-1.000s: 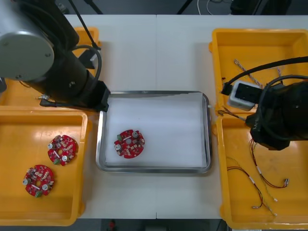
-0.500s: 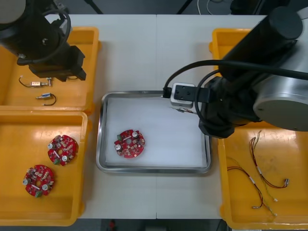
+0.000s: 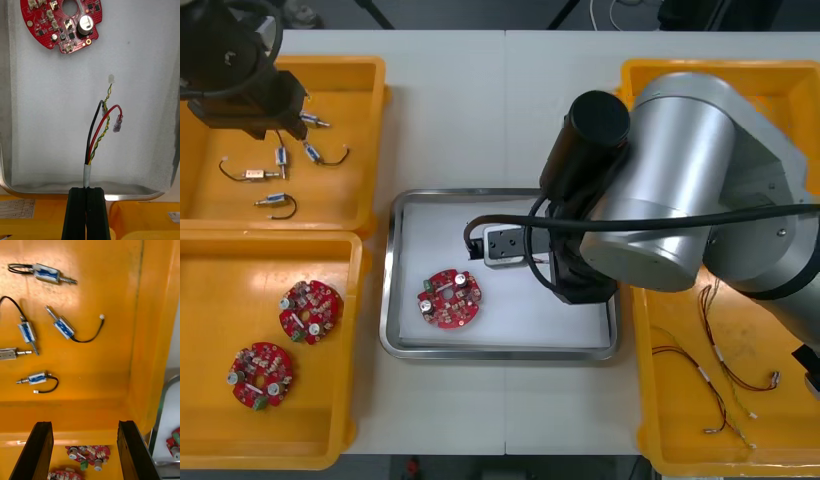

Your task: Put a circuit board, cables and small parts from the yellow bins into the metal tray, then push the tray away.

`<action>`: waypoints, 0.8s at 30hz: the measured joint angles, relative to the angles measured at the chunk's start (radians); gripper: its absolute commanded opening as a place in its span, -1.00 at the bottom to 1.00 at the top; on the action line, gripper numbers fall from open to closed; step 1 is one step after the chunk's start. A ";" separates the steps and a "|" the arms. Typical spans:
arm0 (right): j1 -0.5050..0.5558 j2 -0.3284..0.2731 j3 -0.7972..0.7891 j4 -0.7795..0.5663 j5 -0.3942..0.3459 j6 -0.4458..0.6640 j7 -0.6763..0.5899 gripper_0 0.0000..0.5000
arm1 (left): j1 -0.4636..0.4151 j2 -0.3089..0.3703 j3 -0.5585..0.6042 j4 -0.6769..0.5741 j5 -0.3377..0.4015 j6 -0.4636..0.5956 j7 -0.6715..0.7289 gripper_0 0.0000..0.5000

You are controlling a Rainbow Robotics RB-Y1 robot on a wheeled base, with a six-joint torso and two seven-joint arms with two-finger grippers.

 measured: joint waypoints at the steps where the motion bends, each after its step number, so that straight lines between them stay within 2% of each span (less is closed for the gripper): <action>1: 0.000 0.000 0.015 0.008 0.009 -0.008 0.000 -1.00 | -0.003 0.000 0.011 0.016 -0.007 -0.013 -0.005 1.00; 4: 0.000 0.000 0.054 0.047 0.019 -0.056 0.000 -1.00 | -0.009 0.000 0.051 0.068 -0.028 -0.047 -0.061 1.00; 11: 0.000 0.004 0.123 0.153 0.012 -0.148 0.000 -1.00 | -0.018 0.000 0.115 0.193 -0.054 -0.152 -0.357 1.00; 13: 0.002 0.010 0.130 0.175 0.011 -0.158 0.000 -1.00 | -0.020 0.000 0.120 0.224 -0.056 -0.182 -0.403 1.00; 24: 0.063 0.040 0.138 0.209 0.010 -0.181 -0.002 -1.00 | -0.069 0.000 0.120 0.394 -0.064 -0.312 -0.406 1.00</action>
